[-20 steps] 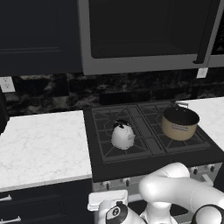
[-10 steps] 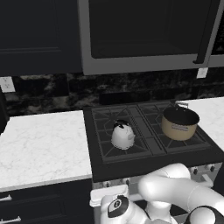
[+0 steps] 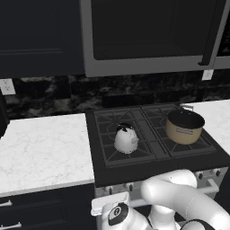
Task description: Pick the kettle from the counter and place it on a stove burner. Then turn the burner on.
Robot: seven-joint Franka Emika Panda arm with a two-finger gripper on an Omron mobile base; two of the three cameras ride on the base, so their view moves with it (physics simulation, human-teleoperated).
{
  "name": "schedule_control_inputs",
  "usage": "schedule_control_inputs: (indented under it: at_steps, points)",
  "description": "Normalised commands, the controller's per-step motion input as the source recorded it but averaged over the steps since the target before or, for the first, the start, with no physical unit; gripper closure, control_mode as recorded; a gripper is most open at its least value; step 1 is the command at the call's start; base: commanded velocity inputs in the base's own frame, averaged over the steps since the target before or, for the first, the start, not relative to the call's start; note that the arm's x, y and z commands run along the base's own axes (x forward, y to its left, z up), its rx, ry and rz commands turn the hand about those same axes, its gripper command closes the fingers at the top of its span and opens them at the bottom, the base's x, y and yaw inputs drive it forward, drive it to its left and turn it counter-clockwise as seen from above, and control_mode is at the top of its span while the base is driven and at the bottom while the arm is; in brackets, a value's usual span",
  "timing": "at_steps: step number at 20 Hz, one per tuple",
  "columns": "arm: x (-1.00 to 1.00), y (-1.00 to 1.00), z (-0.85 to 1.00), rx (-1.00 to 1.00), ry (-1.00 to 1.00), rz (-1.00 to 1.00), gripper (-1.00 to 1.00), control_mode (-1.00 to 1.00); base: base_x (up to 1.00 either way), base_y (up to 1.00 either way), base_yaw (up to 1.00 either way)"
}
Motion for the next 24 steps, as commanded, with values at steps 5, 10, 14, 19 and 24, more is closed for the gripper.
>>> schedule_control_inputs:
  at_steps: [5,10,14,19,24]
  points:
    - [0.00,0.03,0.05,0.00,-0.02,0.00,-1.00,-1.00,0.00,0.00,0.00]
    - [0.00,0.05,0.12,0.00,-0.03,0.00,-1.00,-1.00,0.00,0.00,0.00]
    - [0.00,0.00,0.10,0.00,-0.04,0.00,-1.00,-1.00,0.00,0.00,0.00]
    - [0.00,-0.09,0.00,0.00,0.00,0.01,-1.00,-1.00,0.00,0.00,0.00]
    - [0.00,-0.04,0.00,0.00,0.00,0.00,-1.00,-1.00,0.00,0.00,0.00]
